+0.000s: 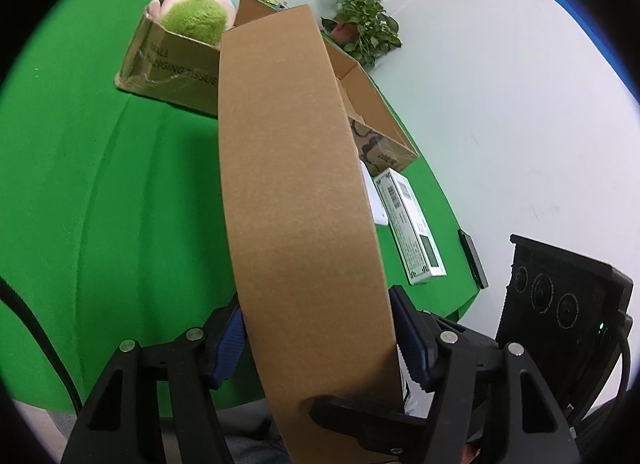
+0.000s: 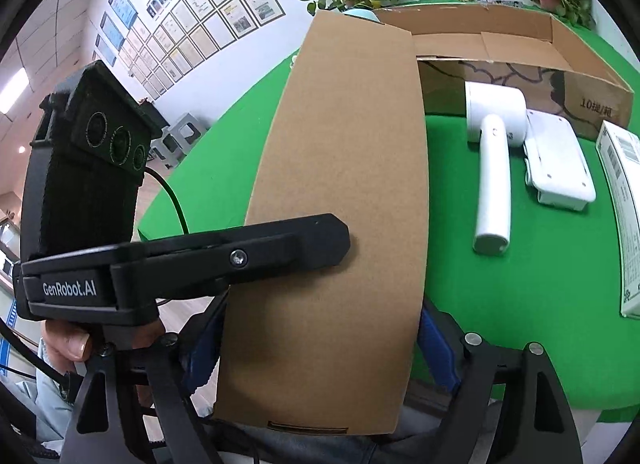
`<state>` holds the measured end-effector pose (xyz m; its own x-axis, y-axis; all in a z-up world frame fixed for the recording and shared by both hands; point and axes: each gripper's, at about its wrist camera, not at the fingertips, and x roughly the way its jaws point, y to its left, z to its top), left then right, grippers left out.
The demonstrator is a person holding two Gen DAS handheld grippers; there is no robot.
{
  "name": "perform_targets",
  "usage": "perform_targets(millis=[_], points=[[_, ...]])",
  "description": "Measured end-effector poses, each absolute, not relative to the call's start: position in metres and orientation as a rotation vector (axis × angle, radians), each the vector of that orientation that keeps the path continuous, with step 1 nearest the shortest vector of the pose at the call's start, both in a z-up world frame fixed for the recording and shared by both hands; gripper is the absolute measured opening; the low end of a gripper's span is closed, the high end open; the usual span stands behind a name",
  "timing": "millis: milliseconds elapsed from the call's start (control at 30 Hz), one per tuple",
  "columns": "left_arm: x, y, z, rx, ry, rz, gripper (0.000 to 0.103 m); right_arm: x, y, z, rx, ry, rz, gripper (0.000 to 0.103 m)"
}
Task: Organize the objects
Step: 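Carry the cardboard strip with the right gripper over the box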
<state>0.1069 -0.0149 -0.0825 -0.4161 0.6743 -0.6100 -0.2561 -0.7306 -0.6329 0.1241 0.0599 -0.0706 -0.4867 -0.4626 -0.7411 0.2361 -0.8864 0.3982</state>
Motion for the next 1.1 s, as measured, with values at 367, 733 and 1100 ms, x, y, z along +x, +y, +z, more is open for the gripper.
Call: perform_targets(millis=[367, 733, 1100], points=[[0.102, -0.009, -0.052, -1.112, -0.511, 2.243, 0.063, 0.136, 0.074, -0.04, 1.158, -0.346, -2.469, 0.082], [0.045, 0.024, 0.012, -0.983, -0.4, 2.328, 0.062, 0.105, 0.105, 0.014, 0.991, -0.368, -2.522, 0.081], [-0.03, 0.039, 0.087, -0.955, -0.262, 2.44, 0.062, -0.03, 0.148, 0.06, 0.93, -0.41, -2.437, 0.081]])
